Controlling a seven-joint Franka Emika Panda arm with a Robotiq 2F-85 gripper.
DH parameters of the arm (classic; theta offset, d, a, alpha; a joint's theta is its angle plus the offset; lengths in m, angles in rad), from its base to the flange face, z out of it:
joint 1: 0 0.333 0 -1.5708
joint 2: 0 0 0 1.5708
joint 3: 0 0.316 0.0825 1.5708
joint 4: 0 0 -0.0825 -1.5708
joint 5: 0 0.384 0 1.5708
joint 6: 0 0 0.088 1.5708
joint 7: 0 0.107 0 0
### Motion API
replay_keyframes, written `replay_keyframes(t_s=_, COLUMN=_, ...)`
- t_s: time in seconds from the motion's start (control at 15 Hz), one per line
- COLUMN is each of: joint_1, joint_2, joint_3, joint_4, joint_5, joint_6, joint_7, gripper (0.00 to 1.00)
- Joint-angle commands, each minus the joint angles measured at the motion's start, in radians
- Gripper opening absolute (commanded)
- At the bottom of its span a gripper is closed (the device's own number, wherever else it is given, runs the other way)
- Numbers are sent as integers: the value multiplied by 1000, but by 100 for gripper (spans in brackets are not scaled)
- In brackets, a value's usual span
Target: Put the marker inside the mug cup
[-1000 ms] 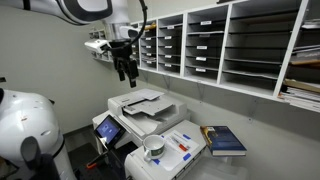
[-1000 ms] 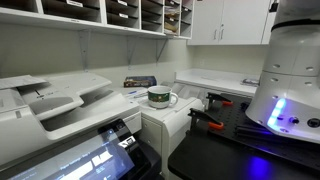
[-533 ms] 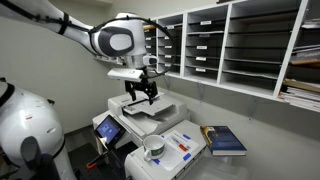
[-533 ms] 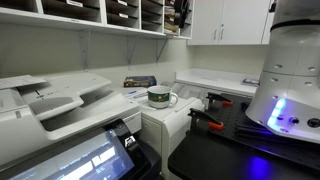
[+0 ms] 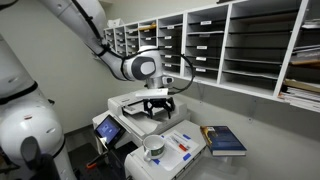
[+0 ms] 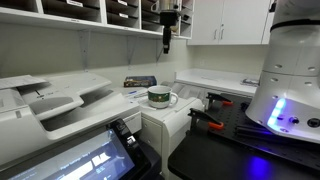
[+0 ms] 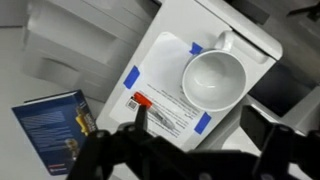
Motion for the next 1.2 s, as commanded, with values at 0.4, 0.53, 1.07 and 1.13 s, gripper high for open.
replay_keyframes(t_s=0.4, joint_1=-75, joint_2=187, joint_3=37, joint_4=132, joint_5=-122, joint_6=6, joint_7=121, gripper=100)
replay_keyframes(t_s=0.53, joint_1=-75, joint_2=186, joint_3=38, joint_4=132, joint_5=-122, joint_6=6, joint_7=122, gripper=100)
replay_keyframes(t_s=1.07, joint_1=-85, joint_2=453, joint_3=84, joint_4=275, joint_5=43, joint_6=51, joint_7=-324, gripper=100)
replay_keyframes(t_s=1.13, joint_1=-96, joint_2=500, joint_3=97, joint_4=310, joint_5=35, joint_6=68, joint_7=-354, gripper=100)
